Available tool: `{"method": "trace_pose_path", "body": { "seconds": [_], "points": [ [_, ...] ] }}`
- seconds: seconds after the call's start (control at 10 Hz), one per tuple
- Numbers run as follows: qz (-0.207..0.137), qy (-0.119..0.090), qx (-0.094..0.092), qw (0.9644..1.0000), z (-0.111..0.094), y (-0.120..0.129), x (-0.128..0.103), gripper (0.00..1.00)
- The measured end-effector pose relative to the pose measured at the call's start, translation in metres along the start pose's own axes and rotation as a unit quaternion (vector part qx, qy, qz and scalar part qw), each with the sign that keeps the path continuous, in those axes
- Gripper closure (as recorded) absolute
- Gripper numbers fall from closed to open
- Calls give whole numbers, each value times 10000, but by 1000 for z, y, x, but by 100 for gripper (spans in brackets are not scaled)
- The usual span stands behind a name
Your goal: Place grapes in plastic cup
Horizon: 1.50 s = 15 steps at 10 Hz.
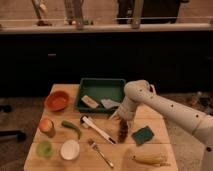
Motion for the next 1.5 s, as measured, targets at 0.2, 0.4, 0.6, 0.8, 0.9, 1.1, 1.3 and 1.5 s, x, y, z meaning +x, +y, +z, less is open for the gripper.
{"method": "trace_pose_path", "body": {
  "seconds": [0.2, 0.4, 0.6, 0.8, 0.9, 1.1, 1.3, 1.5],
  "points": [
    [-38, -118, -69, 9999, 4, 0, 12, 20],
    [-40, -192, -182, 9996, 10, 2, 22, 20],
    [-54, -271, -306, 9991, 16, 5, 30, 20],
    [-45, -373, -411, 9984, 20, 15, 38, 20],
    [-44, -409, -440, 9982, 21, 18, 39, 20],
    [-60, -479, -500, 9976, 23, 23, 42, 23],
    [-63, -490, -520, 9974, 23, 24, 42, 38],
    [-77, -491, -527, 9974, 23, 23, 41, 59]
  ]
}}
